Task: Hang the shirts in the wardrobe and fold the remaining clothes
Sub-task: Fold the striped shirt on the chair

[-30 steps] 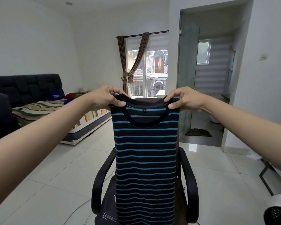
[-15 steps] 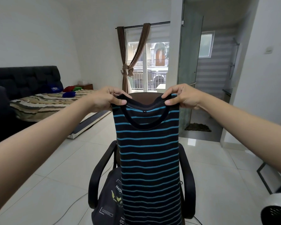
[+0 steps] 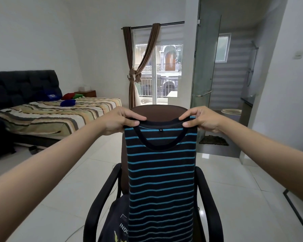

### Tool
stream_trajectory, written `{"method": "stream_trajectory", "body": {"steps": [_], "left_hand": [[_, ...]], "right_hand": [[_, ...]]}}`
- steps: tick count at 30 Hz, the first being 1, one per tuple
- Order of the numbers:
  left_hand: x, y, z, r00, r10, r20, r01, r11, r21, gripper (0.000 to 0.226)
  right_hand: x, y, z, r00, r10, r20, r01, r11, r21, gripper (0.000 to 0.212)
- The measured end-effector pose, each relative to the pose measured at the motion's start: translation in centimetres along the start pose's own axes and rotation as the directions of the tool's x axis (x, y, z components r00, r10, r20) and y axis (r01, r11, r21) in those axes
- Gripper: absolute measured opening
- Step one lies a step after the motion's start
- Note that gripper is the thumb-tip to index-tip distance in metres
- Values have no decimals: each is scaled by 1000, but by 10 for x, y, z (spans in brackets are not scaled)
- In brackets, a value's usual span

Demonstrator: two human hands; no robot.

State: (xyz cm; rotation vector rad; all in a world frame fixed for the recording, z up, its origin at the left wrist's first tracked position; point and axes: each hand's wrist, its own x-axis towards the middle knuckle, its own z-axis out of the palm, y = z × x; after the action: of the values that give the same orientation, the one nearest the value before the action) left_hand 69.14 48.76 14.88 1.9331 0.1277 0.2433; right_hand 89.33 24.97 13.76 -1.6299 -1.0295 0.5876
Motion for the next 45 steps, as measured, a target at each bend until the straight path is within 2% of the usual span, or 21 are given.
{"method": "stream_trajectory", "body": {"steps": [6,12,17,21,26,30,35,37,41,45], "left_hand": [[72,-21,-35,999,-31,-12,32,995,90,22],[134,-38,-62,999,-24,-27,27,993,113,33],[160,-54,-75,999,-37,-11,38,994,99,38],[158,-69,-68,996,-49,77,37,988,152,38],[129,-101,-45,969,-129,209,95,982,166,36],[86,-127,-14,945,-189,266,140,971,192,34],[4,-160,32,929,-229,291,184,967,176,28],[-34,-170,52,905,-259,337,210,962,177,24],[-111,-189,96,848,-317,424,269,948,170,32],[-170,-215,135,783,-368,501,307,930,203,26]], "right_hand": [[68,18,-14,996,28,-80,-32,998,-47,19],[124,26,-20,980,22,-200,-34,998,-61,22],[145,32,-22,977,35,-208,-49,997,-62,19],[138,49,-19,983,62,-170,-76,995,-72,19],[102,88,1,989,143,-47,-143,990,9,17],[56,122,28,974,225,-10,-224,973,59,19],[-27,154,69,957,289,39,-290,957,23,19],[-64,165,88,952,300,63,-301,953,7,20],[-136,185,129,934,330,138,-336,941,22,21],[-195,206,162,886,404,228,-422,906,37,19]]}}
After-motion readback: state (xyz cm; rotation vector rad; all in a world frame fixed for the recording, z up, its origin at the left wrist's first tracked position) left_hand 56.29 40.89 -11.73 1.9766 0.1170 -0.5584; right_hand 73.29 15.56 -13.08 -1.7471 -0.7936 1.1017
